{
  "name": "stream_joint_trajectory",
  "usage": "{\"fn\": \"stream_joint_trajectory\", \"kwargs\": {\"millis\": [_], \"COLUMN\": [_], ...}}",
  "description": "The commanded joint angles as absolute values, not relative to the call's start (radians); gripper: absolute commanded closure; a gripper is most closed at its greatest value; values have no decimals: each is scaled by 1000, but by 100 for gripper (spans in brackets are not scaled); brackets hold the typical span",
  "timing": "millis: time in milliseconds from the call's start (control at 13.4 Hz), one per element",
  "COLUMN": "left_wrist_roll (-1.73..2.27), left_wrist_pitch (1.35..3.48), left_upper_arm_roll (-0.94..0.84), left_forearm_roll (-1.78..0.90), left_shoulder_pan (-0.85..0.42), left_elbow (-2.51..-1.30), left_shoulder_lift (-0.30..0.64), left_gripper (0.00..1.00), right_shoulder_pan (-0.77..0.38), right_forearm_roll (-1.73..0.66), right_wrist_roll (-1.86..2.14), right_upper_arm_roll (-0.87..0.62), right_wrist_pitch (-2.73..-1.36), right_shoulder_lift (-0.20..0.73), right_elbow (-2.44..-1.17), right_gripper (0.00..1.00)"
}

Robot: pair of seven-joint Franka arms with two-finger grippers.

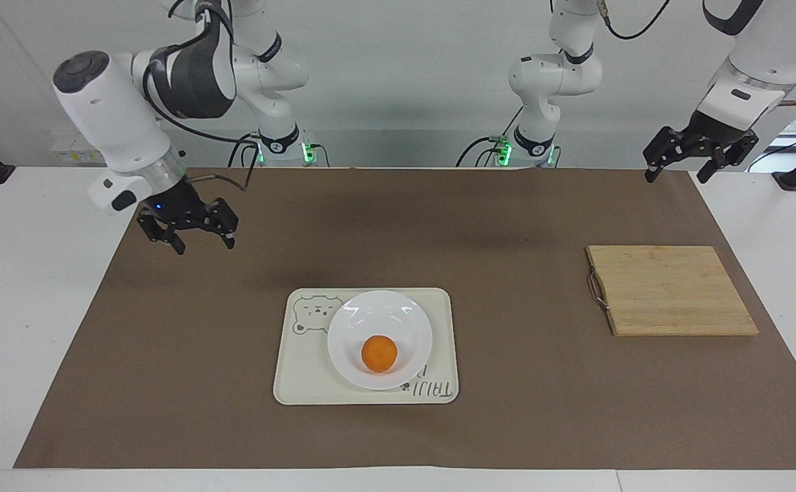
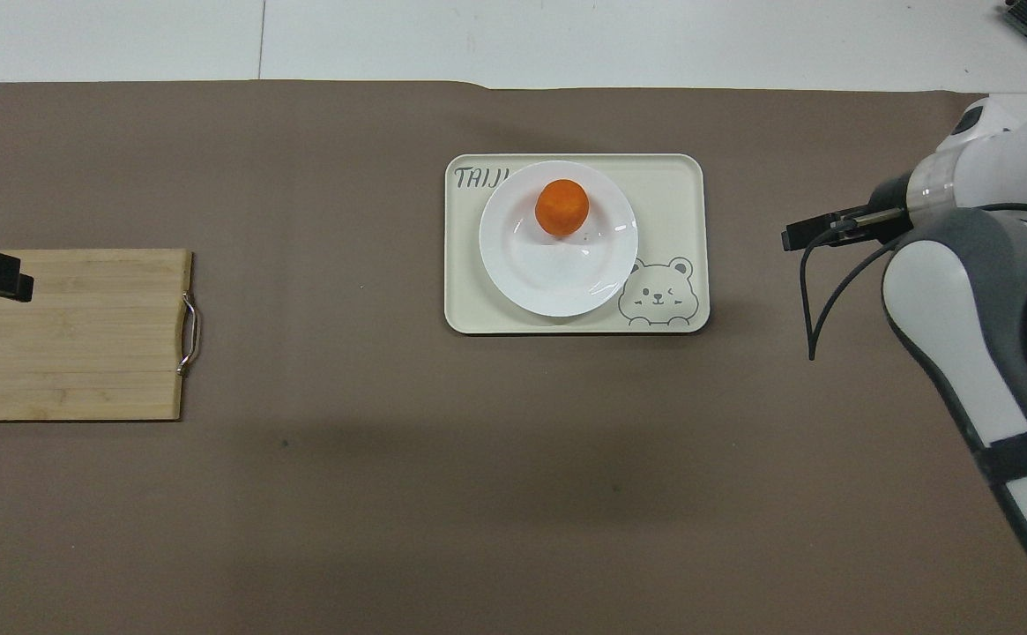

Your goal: Place orange and plate with both arms

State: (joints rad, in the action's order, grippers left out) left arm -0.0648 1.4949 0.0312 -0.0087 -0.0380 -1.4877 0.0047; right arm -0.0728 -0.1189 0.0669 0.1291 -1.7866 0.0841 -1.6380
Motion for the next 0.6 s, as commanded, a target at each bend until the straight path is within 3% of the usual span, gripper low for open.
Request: {"fn": "stream_joint_trajectory", "kwargs": {"millis": [0, 299, 523], "left_wrist_roll": [-60, -58, -58], "left_wrist_pitch": [1488, 1332, 1224], "left_upper_arm_roll": [29, 31, 40], "left_forearm_roll": [-21, -20, -17], "left_shoulder_pan": [-29, -28, -25], "left_elbow": [-1511, -1516, -1516], "left_shoulder_lift": [-18, -37, -46], "left_gripper": [0, 0, 0], "right_shoulder_pan": [-40, -43, -57], "right_forearm_roll": [-83, -14, -12], "right_wrist_roll": [29, 23, -74], "right_upper_arm_roll": [130, 133, 118], "right_wrist_pitch": [-1622, -1537, -1546], "right_shoulder_lift": [78, 19, -52], "right_elbow": [-1511, -1466, -1569], "right_gripper": [0, 0, 0]}}
